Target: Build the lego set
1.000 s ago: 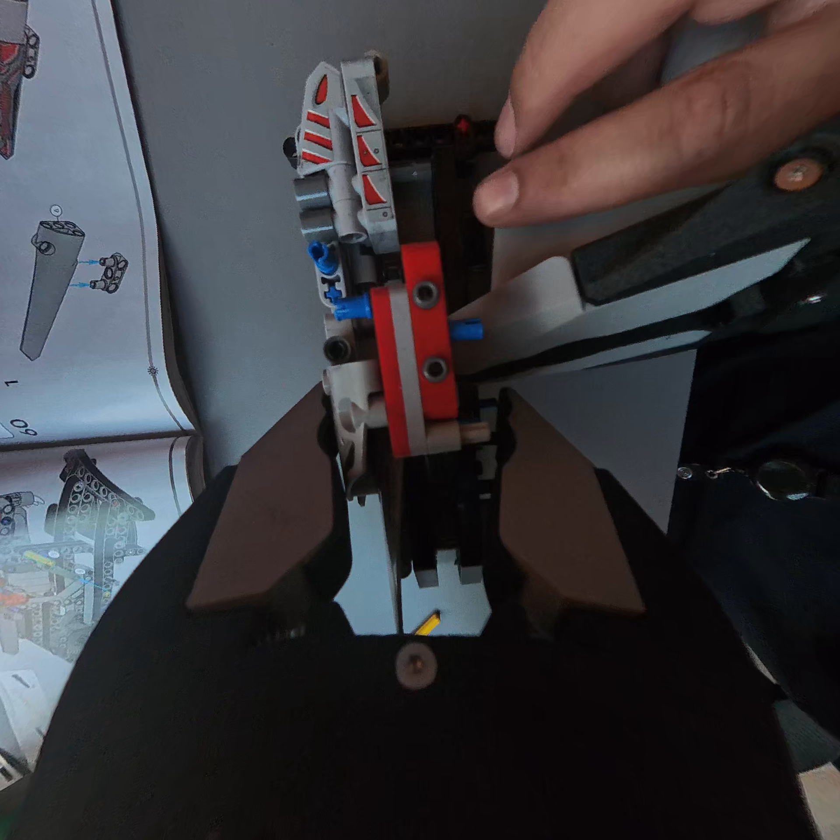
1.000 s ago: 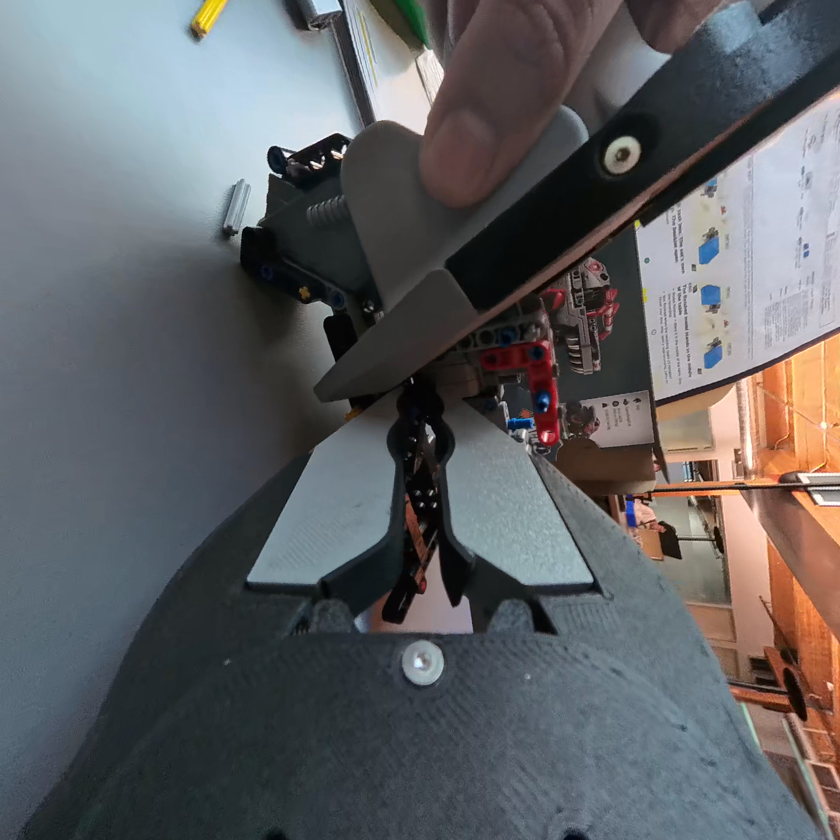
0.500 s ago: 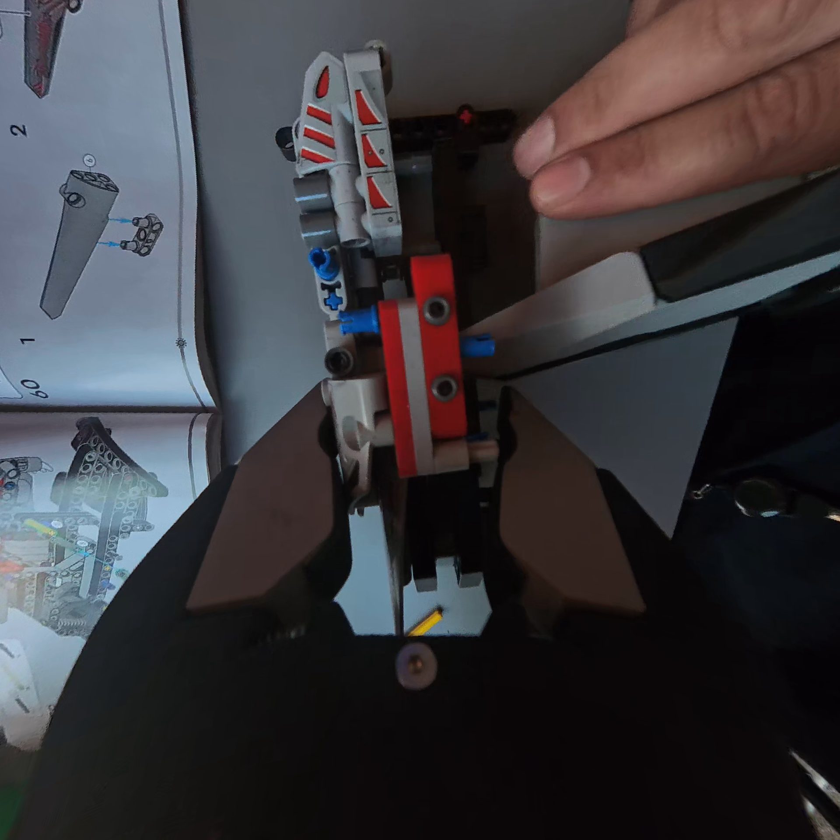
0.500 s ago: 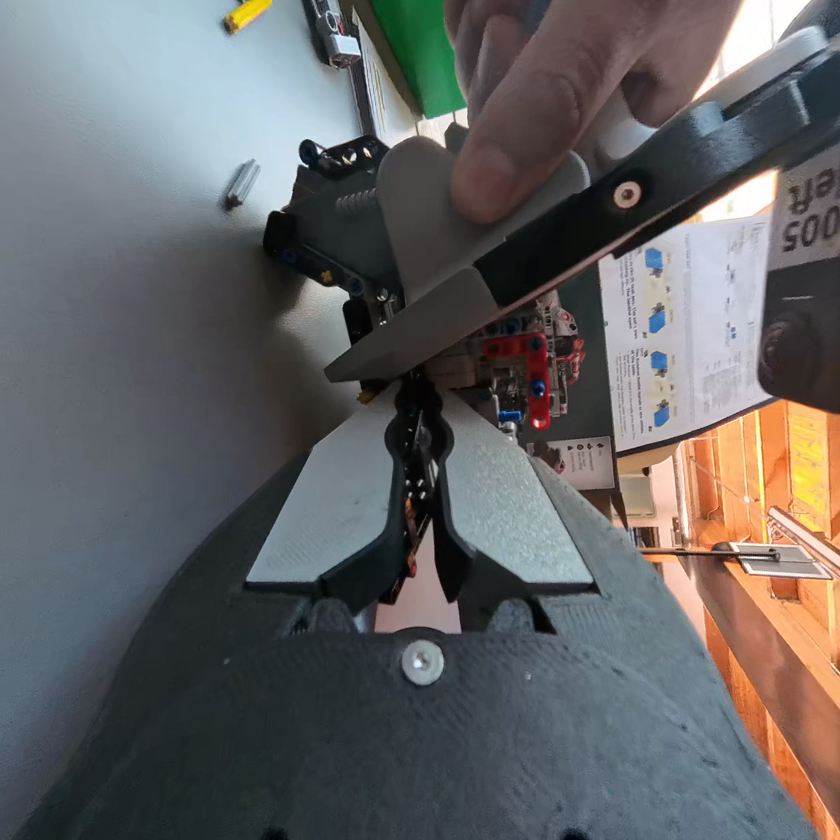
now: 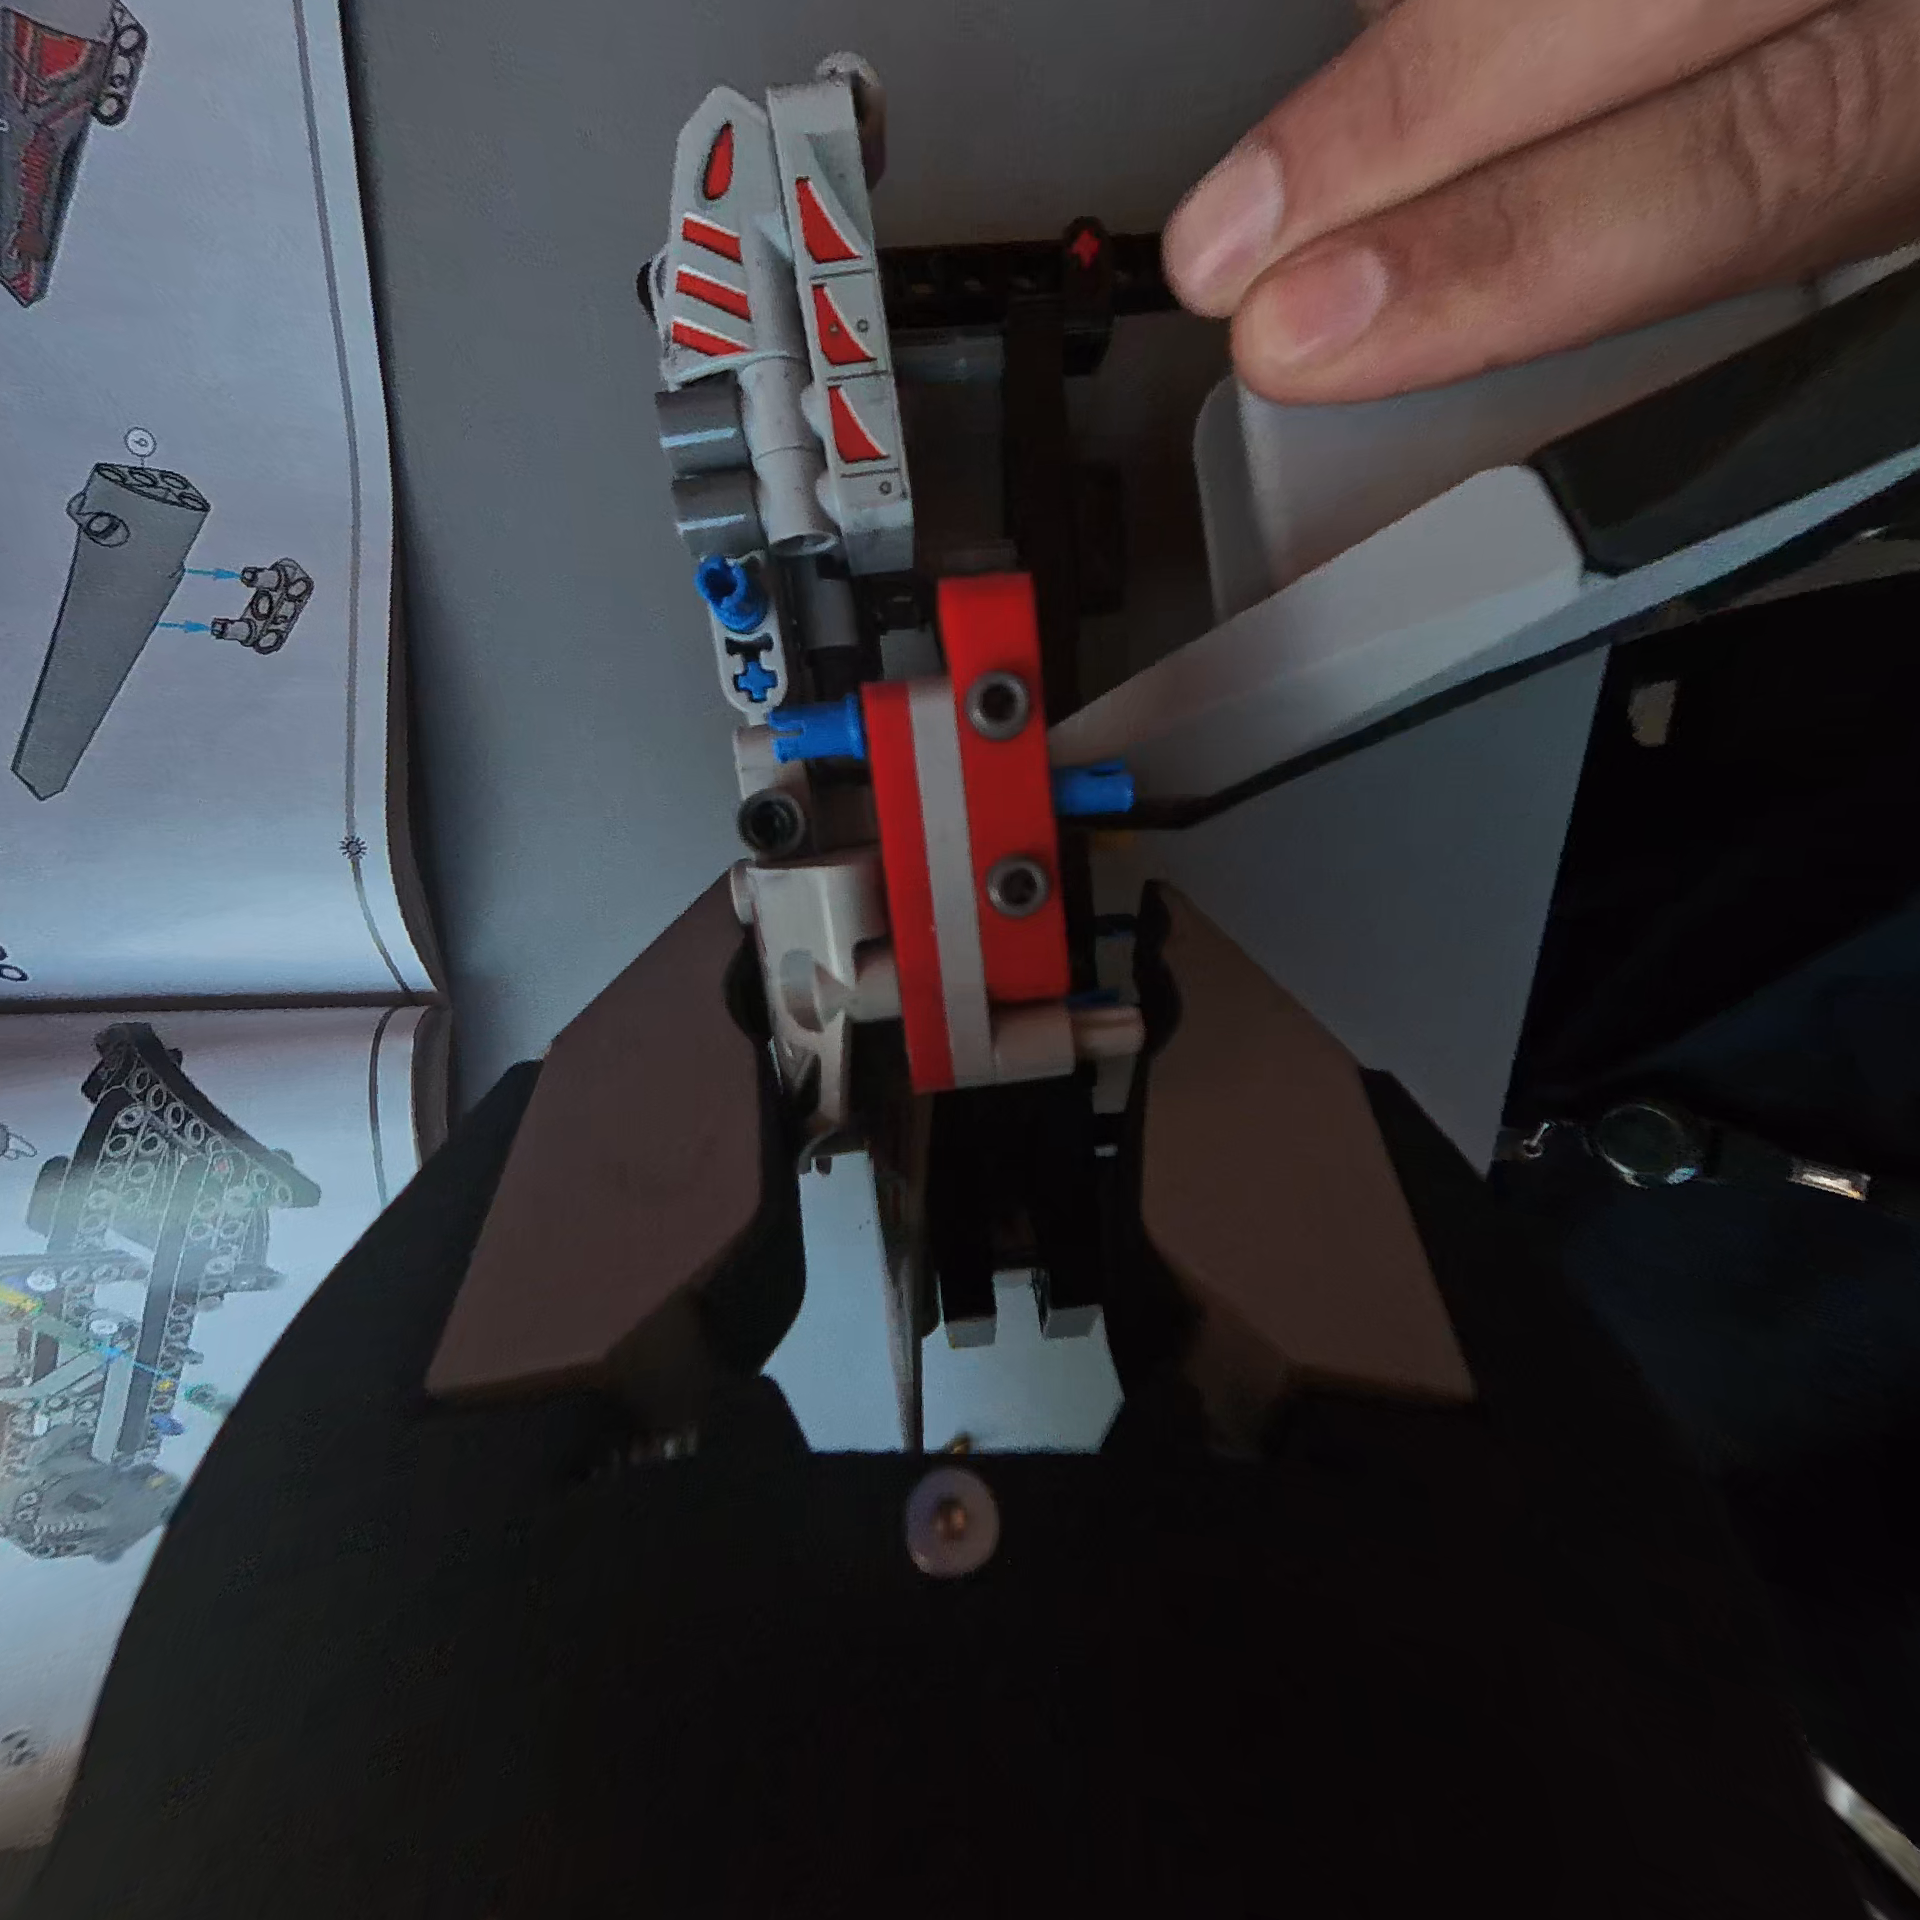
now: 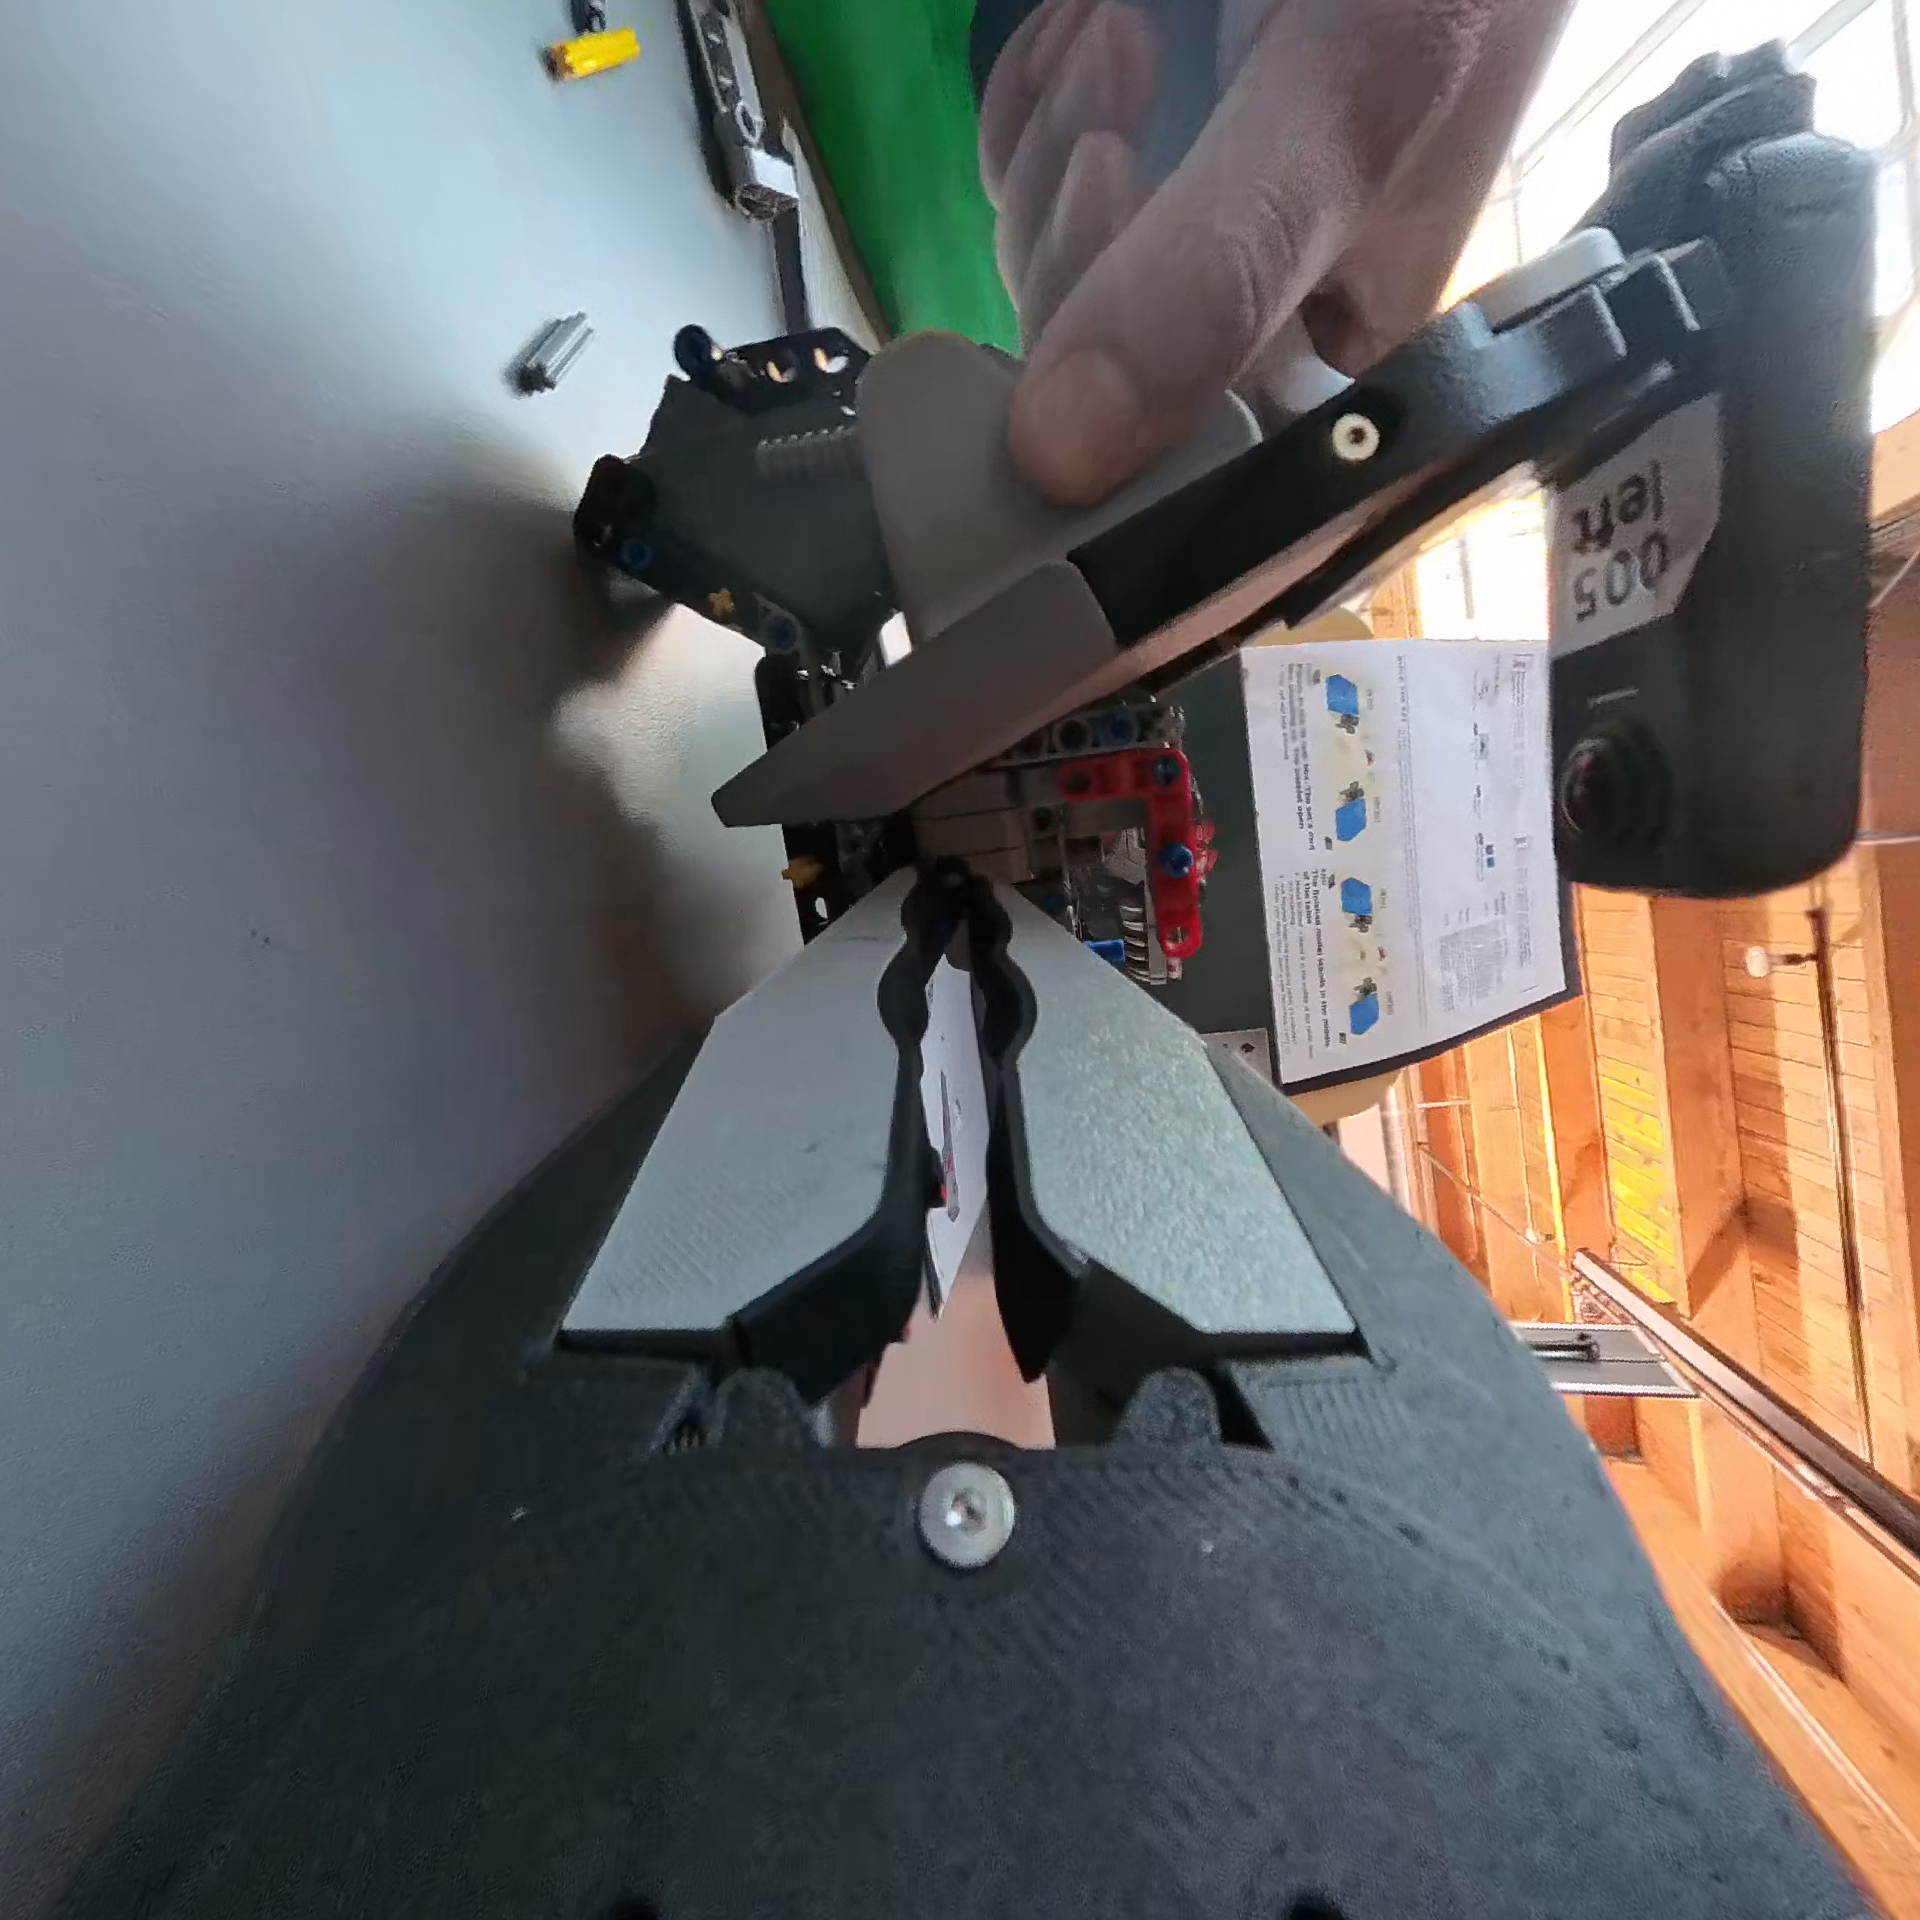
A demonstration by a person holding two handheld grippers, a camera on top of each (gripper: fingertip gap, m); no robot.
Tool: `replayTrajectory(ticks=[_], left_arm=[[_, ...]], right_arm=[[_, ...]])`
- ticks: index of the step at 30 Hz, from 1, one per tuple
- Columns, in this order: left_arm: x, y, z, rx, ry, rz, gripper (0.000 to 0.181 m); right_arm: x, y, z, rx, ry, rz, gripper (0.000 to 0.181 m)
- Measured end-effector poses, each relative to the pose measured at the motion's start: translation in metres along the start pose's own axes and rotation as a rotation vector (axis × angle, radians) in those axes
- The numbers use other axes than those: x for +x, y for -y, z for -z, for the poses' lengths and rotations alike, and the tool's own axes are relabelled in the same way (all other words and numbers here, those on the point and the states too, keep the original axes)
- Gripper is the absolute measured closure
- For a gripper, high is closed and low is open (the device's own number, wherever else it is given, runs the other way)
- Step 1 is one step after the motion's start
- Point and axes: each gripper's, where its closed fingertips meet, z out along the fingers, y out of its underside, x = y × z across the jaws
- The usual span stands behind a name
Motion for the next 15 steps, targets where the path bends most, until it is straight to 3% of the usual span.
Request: replayTrajectory(ticks=[15], left_arm=[[-0.0036, 0.0068, 0.0019, 0.057, 0.010, 0.064, 0.110]], right_arm=[[0.0120, -0.0080, -0.0041, 0.024, 0.027, -0.241, 0.178]])
